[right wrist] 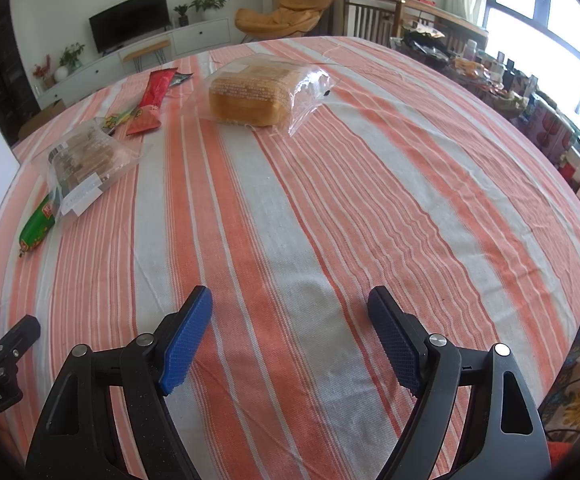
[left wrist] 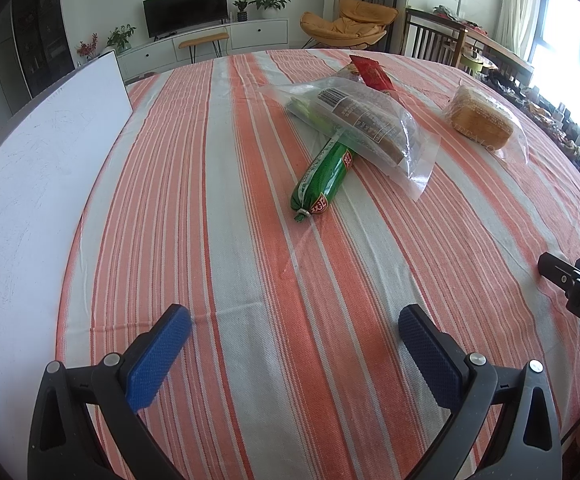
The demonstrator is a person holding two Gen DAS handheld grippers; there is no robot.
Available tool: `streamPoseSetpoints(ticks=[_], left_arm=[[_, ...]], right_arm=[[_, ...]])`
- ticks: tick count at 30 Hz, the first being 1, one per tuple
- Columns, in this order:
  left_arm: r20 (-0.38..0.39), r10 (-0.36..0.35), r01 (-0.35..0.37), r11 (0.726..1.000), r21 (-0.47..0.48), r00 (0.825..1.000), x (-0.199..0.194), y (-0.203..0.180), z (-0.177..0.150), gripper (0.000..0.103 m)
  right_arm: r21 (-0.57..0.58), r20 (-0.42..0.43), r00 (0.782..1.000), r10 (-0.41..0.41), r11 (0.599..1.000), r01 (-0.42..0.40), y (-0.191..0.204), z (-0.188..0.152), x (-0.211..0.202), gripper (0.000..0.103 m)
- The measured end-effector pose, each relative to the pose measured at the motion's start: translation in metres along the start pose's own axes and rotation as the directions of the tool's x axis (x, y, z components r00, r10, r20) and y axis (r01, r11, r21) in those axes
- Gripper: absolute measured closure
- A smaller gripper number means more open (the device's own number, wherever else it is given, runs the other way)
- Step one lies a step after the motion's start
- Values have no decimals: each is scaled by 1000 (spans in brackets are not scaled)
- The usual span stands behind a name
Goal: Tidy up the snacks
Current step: 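Withdraw both empty tools back over the table, then lower the left tool around the green sausage and close on it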
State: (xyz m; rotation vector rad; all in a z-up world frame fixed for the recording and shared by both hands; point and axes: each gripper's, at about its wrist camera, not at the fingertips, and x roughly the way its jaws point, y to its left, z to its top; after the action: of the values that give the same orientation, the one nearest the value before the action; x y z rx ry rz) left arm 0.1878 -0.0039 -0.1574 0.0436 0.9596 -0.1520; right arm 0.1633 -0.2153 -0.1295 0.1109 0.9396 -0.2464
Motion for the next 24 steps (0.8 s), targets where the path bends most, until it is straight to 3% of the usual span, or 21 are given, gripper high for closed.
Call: streamPoseSetpoints(ticks=[4, 7, 10, 11, 12, 13, 15, 18, 24], left_arm=[[24, -50, 52, 997, -55, 998, 1, 9, 28, 3], [2, -50, 50, 999, 0, 999, 15, 3, 52, 13], [-67, -60, 66, 993, 93, 996, 37, -12, 68, 41], [-55, -46, 53, 991, 123, 997, 39, -16, 71, 50], [-47, -50, 57, 988, 147, 998, 39, -20, 74, 73], [-53, -71, 79, 986, 149, 996, 39, -21, 76, 77], [-52, -100, 105, 989, 104, 994, 34, -18, 75, 80], [-52, -78, 82, 994, 72, 996, 18, -10, 55, 80], [-51, -49, 50, 998, 35, 998, -29, 13, -20, 80]], right_arm=[[-2, -1, 1000, 2, 1000, -2, 0, 0, 0, 18], [-6, 0, 1000, 3, 1000, -3, 1, 0, 0, 17], [-7, 0, 1000, 3, 1000, -3, 1, 0, 0, 17], [-7, 0, 1000, 3, 1000, -3, 1, -1, 0, 17], [-7, 0, 1000, 3, 1000, -3, 1, -1, 0, 17], [-7, 0, 1000, 3, 1000, -3, 1, 0, 0, 17], [-8, 0, 1000, 3, 1000, -3, 1, -1, 0, 17], [-7, 0, 1000, 4, 1000, -4, 1, -1, 0, 17], [-6, 0, 1000, 2, 1000, -2, 1, 0, 1, 17]])
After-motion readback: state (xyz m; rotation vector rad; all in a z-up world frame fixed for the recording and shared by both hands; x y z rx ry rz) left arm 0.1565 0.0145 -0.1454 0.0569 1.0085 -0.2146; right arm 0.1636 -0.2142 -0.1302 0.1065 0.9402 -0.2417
